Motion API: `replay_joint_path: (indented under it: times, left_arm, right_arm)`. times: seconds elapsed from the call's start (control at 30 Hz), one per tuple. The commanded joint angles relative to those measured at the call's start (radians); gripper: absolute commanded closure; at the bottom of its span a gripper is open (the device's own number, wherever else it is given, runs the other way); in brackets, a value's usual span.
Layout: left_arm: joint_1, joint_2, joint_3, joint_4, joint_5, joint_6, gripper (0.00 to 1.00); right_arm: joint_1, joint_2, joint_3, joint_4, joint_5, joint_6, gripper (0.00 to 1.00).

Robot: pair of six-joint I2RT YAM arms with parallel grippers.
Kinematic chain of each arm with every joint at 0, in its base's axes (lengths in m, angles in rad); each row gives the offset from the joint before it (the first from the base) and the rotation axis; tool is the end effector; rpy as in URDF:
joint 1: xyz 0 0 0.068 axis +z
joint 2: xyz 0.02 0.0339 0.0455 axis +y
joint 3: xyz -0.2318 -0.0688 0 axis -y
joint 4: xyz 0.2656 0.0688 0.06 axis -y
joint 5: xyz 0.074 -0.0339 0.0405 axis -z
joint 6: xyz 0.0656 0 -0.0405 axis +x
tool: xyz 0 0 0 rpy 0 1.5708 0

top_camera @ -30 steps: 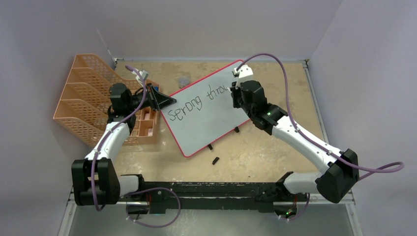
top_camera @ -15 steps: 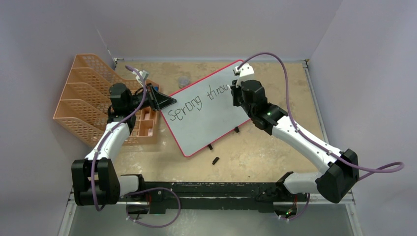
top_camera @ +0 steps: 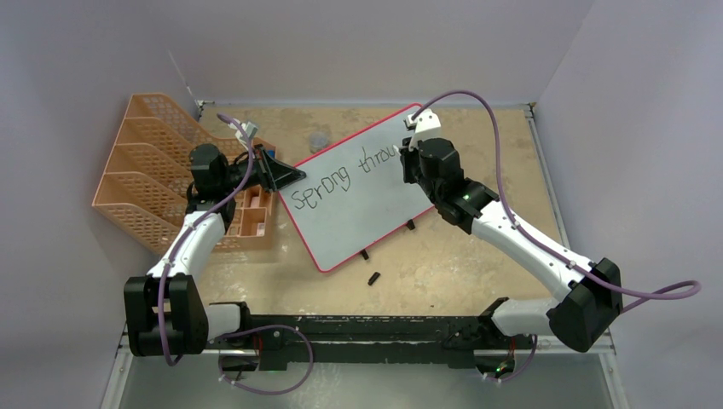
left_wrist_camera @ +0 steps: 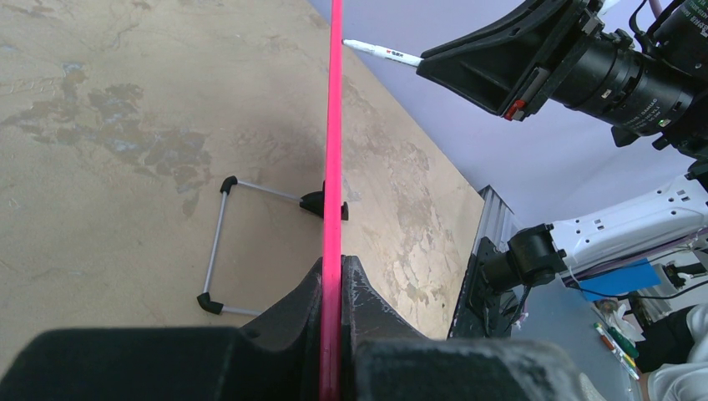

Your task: Write a sentence on the whiteboard

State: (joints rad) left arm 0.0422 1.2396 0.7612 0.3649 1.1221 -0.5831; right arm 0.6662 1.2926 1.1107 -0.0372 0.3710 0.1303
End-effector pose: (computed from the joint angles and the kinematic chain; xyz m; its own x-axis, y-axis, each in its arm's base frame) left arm 0.3120 -0.0460 0.2521 -0.5769 -0.2634 -0.7732 0.6690 0.3907 -0.6323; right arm 0.2980 0.2040 0.3180 -0.2081 -0.0096 -0.9781 -0.2730 0.9608 0.0487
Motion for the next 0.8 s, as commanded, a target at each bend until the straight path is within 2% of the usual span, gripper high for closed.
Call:
replay_joint_path:
  times: [0.0, 0.77]
  left_arm:
    - [-0.025, 0.008, 0.016, -0.018, 0.054, 0.04, 1.0]
    - [-0.025, 0.005, 0.015, -0.02, 0.053, 0.04, 1.0]
  right_arm:
    - [-0.005, -0.015, 0.044, 0.039, -0.017, -0.009, 1.0]
    - [-0.007, -0.012, 0.005, -0.061, 0.002, 0.012, 1.0]
